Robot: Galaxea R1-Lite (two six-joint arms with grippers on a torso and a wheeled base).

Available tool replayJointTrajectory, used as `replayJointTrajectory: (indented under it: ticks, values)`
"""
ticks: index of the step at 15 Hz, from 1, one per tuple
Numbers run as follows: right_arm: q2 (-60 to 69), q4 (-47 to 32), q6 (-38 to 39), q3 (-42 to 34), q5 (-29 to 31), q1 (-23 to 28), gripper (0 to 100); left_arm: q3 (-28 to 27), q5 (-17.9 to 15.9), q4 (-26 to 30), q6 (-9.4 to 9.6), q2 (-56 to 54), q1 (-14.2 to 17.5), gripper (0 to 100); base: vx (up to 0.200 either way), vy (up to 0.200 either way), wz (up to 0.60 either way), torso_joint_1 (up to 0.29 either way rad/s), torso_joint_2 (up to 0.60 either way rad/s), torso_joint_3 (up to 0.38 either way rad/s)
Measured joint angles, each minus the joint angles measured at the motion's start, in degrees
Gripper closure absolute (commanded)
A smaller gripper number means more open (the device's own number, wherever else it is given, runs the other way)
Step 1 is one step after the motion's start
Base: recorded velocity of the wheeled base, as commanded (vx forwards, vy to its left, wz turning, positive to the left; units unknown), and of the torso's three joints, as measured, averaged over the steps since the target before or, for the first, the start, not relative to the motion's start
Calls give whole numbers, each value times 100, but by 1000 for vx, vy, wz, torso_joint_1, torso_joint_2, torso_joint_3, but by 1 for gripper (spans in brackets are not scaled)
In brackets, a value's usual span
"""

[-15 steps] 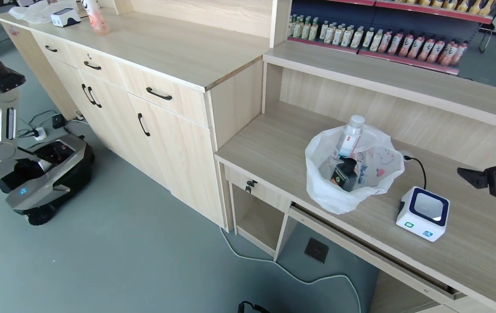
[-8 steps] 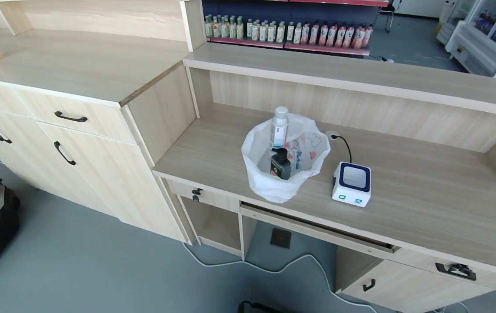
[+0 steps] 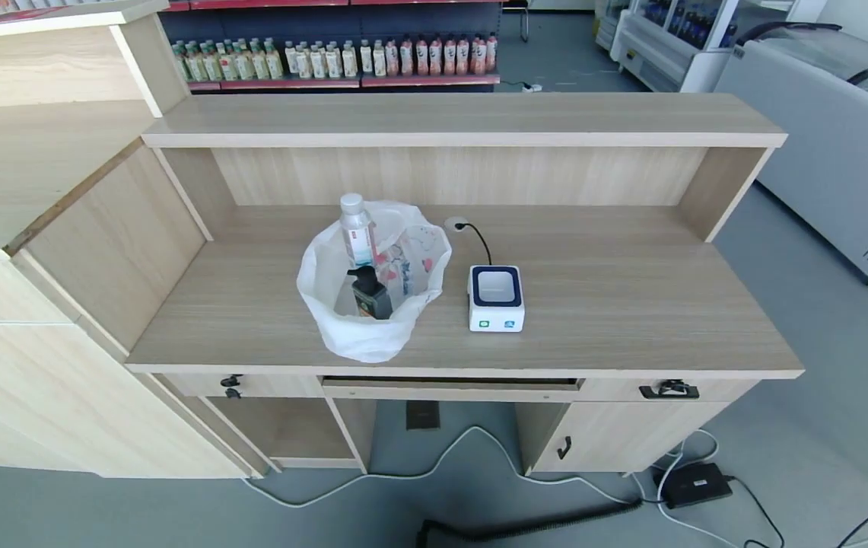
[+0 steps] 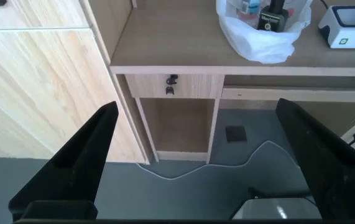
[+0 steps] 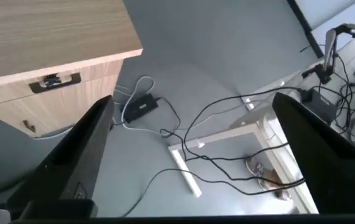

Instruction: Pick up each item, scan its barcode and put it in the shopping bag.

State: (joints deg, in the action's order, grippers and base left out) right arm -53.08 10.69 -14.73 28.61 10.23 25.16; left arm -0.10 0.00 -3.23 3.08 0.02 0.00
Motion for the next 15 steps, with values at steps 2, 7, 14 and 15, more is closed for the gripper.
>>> replayJointTrajectory:
  ticks: [2, 7, 14, 15]
  values:
    - [567, 74, 617, -467, -167, -168, 0, 0, 0, 0, 0, 0, 0, 0, 0, 0, 0, 0, 0, 0]
    - [2243, 569, 1228, -2192, -589, -678, 0, 0, 0, -2, 0, 0, 0, 0, 0, 0, 0, 0, 0, 0]
    - [4432, -733, 1491, -2854, -856, -1814, 0, 0, 0, -2, 0, 0, 0, 0, 0, 0, 0, 0, 0, 0]
    - [4556, -755, 1513, -2854, -856, -1880, 0, 0, 0, -2, 0, 0, 0, 0, 0, 0, 0, 0, 0, 0]
